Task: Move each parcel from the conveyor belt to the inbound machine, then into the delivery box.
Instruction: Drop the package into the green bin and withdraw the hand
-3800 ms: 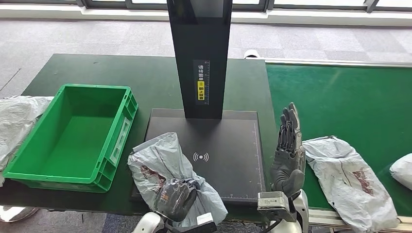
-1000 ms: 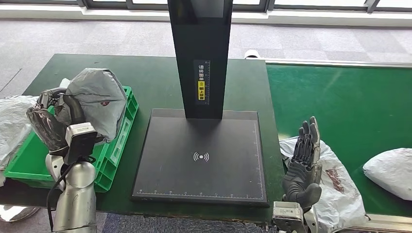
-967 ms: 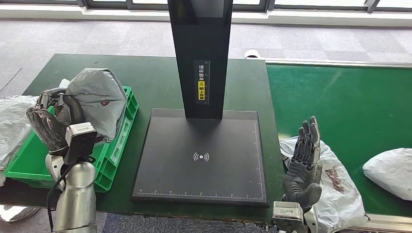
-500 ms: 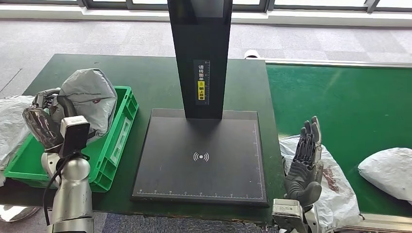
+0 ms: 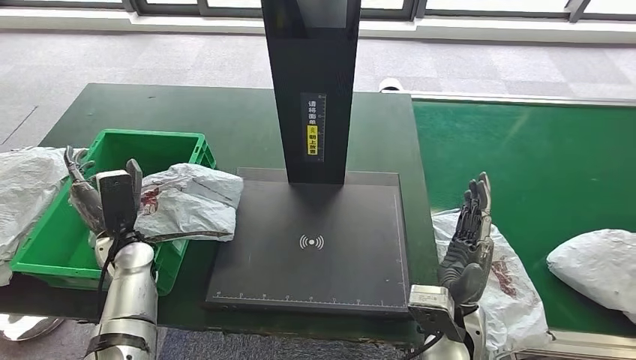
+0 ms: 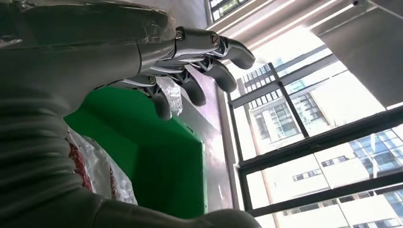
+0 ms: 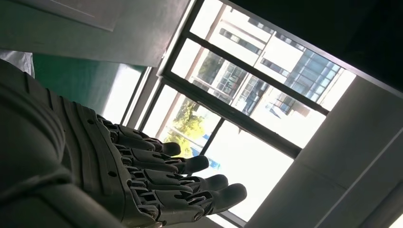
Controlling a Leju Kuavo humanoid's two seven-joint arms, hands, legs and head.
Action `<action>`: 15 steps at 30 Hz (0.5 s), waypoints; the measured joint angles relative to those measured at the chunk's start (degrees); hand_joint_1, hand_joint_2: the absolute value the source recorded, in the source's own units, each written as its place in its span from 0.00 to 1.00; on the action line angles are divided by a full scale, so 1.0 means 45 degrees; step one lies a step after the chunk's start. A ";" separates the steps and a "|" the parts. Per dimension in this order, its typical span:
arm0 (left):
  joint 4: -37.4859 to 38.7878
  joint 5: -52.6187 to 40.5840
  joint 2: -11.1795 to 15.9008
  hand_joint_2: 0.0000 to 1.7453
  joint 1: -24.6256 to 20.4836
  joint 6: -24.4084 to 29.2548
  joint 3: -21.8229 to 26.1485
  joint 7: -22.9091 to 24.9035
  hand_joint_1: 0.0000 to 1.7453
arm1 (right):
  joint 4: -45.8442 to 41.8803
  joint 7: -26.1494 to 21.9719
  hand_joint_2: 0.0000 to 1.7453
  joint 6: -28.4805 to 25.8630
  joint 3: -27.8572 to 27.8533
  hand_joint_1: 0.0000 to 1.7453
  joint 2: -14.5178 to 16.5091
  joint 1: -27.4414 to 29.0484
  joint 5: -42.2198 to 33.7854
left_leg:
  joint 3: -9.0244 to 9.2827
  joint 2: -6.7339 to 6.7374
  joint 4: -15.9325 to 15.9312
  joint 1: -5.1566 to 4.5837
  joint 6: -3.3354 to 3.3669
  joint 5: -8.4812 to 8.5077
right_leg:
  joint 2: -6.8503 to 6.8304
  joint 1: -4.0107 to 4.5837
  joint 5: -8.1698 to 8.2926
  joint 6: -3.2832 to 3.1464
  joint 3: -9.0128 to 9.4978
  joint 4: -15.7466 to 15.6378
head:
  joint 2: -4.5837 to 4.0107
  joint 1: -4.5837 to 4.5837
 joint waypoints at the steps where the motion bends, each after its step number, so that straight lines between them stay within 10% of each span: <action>1: 0.0065 0.0450 -0.0013 0.00 -0.0039 0.0074 0.0068 -0.0159 0.00 | 0.0096 0.0061 0.00 -0.0144 0.0000 0.00 0.0000 -0.0066 0.0043 | 0.0010 0.0003 -0.0002 0.0000 -0.0002 0.0001 | 0.0002 0.0001 0.0000 0.0000 0.0007 0.0000 | 0.0000 0.0000; 15: -0.2516 0.1737 -0.0569 0.00 0.1840 0.0429 -0.1328 0.0850 0.00 | 0.0983 0.0810 0.00 -0.0527 0.0000 0.00 -0.0010 -0.0278 0.0108 | -0.0010 0.0021 0.0005 0.0004 0.0001 0.0006 | 0.0026 0.0004 0.0008 -0.0003 -0.0022 -0.0001 | 0.0000 0.0001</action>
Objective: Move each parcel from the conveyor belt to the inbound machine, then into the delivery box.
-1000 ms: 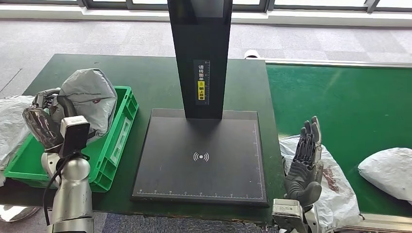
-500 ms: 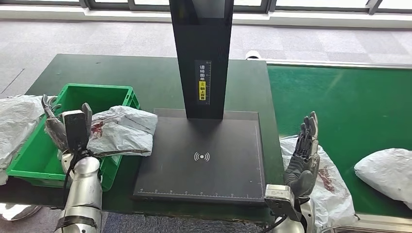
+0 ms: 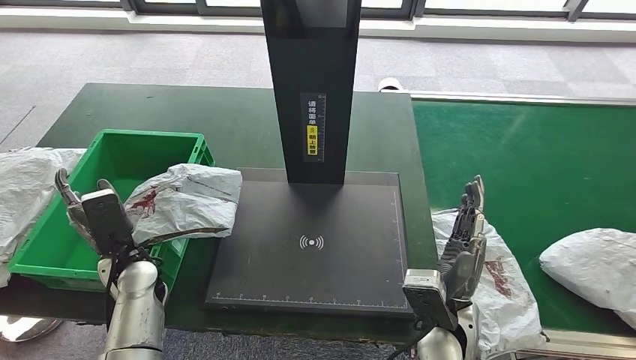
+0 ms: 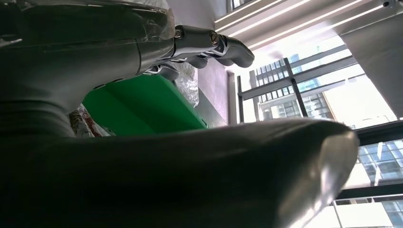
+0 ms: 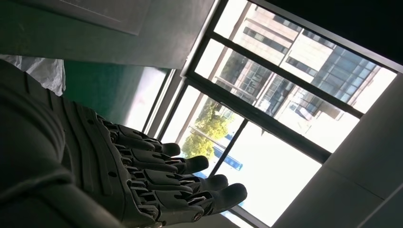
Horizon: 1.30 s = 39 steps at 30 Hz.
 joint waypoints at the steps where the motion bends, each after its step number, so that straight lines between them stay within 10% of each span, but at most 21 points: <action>1: -0.0079 0.0145 -0.0001 0.00 0.0042 -0.0116 -0.0063 -0.0047 0.00 | 0.0017 0.0039 0.00 0.0005 0.0000 0.00 0.0000 0.0001 0.0013 | -0.0002 0.0000 0.0000 0.0000 0.0000 0.0000 | 0.0000 0.0000 0.0000 0.0000 -0.0002 0.0000 | -0.0001 0.0000; 2: -0.0178 0.0371 -0.0002 0.00 0.0109 -0.0303 -0.0127 -0.0144 0.00 | 0.0028 0.0109 0.00 0.0021 -0.0001 0.00 -0.0001 0.0010 0.0050 | -0.0002 0.0000 0.0000 0.0000 0.0000 -0.0001 | 0.0000 0.0000 0.0000 0.0000 -0.0004 0.0000 | -0.0001 0.0000; 6: -0.1632 0.1892 -0.0174 0.00 0.1144 -0.1966 -0.0822 -0.0906 0.00 | 0.0003 0.1162 1.00 0.0418 -0.0267 0.00 -0.0045 0.0274 0.1240 | -0.0002 0.0006 0.0001 -0.0002 0.0004 -0.0010 | 0.0012 -0.0003 -0.0006 0.0006 -0.0011 -0.0003 | -0.0001 0.0000; 11: -0.3810 0.2834 -0.0357 0.00 0.3247 -0.5744 -0.2786 -0.1608 0.00 | 0.0279 0.3423 1.00 0.1741 -0.1420 0.00 -0.0523 0.0777 0.5016 | -0.0019 0.0013 0.0001 -0.0010 0.0044 -0.0045 | 0.0013 -0.0016 -0.0024 0.0034 0.0001 -0.0029 | -0.0001 0.0001; 19: -0.6316 0.3992 -0.0687 0.00 0.6185 -0.6659 -0.4377 -0.2680 0.00 | 0.3173 0.5439 1.00 0.1910 -0.2200 0.00 -0.1618 0.0256 0.8555 | -0.0020 0.0023 0.0006 -0.0014 0.0082 -0.0075 | 0.0007 -0.0017 -0.0037 0.0061 0.0006 -0.0052 | -0.0001 0.0001; 39: -0.7283 0.3606 -0.1327 0.00 0.6812 -0.8285 -0.4168 -0.1925 0.00 | 0.3793 0.6857 1.00 0.3935 -0.2671 0.00 -0.2093 0.1144 1.0235 | -0.0002 0.0014 0.0005 -0.0014 0.0087 -0.0084 | 0.0010 -0.0017 -0.0045 0.0069 0.0030 -0.0057 | -0.0001 -0.0001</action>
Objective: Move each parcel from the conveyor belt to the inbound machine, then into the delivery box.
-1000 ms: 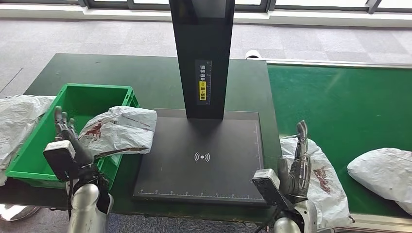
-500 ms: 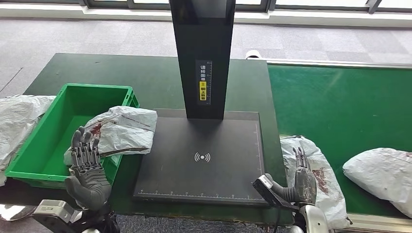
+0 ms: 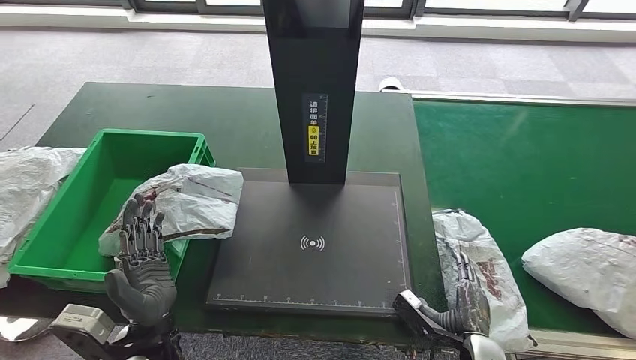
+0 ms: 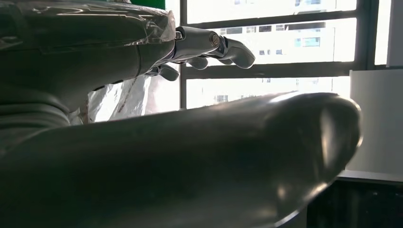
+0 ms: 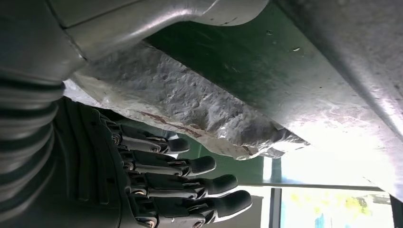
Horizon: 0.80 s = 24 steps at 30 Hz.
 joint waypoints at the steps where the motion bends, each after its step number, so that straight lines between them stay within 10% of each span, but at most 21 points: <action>1: -0.0066 -0.0019 -0.0026 0.00 0.0062 -0.0015 0.0051 0.0000 0.00 | -0.0074 0.0000 1.00 0.0043 -0.0096 0.00 0.0000 0.0062 0.0079 | 0.0000 -0.0003 0.0000 0.0000 0.0000 0.0000 | -0.0003 0.0000 -0.0002 0.0002 0.0003 0.0000 | 0.0000 0.0001; 24: -0.0420 -0.0294 -0.0255 0.00 0.0992 0.0013 0.0547 -0.0476 0.00 | -0.0548 0.0191 1.00 -0.0079 -0.2412 0.00 0.0000 0.0428 0.0583 | 0.0003 -0.0003 0.0002 -0.0002 0.0006 -0.0002 | 0.0001 -0.0003 0.0008 0.0019 0.0014 -0.0021 | 0.0001 0.0001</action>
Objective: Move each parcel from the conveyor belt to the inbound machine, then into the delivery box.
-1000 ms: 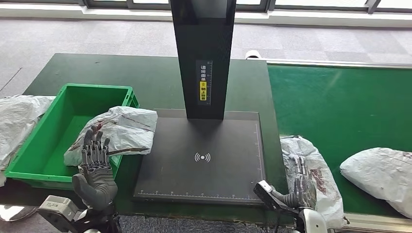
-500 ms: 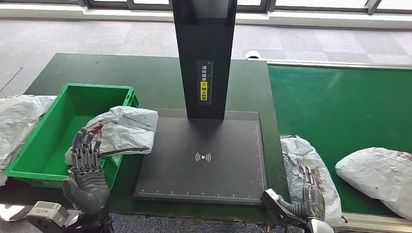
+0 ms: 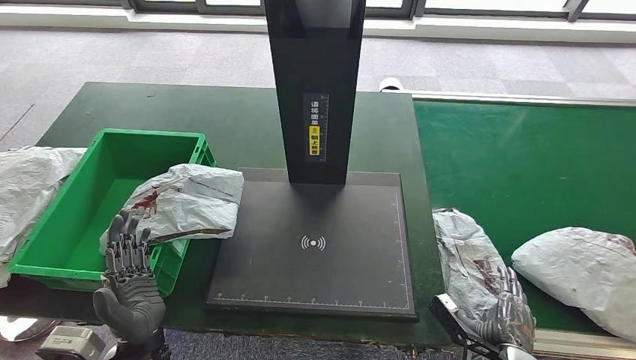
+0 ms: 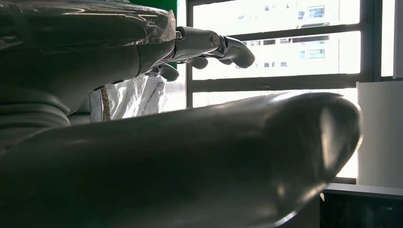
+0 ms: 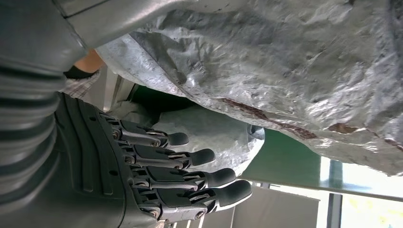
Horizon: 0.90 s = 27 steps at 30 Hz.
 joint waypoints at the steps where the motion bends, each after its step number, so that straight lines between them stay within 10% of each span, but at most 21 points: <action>1: 0.0000 0.0000 0.0000 0.00 0.0001 0.0000 0.0001 0.0000 0.00 | 0.0000 -0.0001 1.00 -0.0004 -0.0012 0.00 0.0000 0.0001 0.0000 | 0.0000 0.0001 0.0000 0.0000 0.0000 0.0000 | 0.0001 0.0000 0.0000 0.0000 -0.0001 0.0000 | 0.0000 0.0000; 27: -0.0146 0.0079 0.0002 0.00 0.0009 0.0424 0.0157 0.0044 0.00 | 0.0389 -0.0567 1.00 0.1235 -0.1729 0.00 0.0249 0.0053 0.1078 | -0.0002 -0.0003 -0.0001 0.0002 0.0001 0.0000 | -0.0003 0.0002 -0.0002 0.0000 0.0001 0.0000 | 0.0000 0.0000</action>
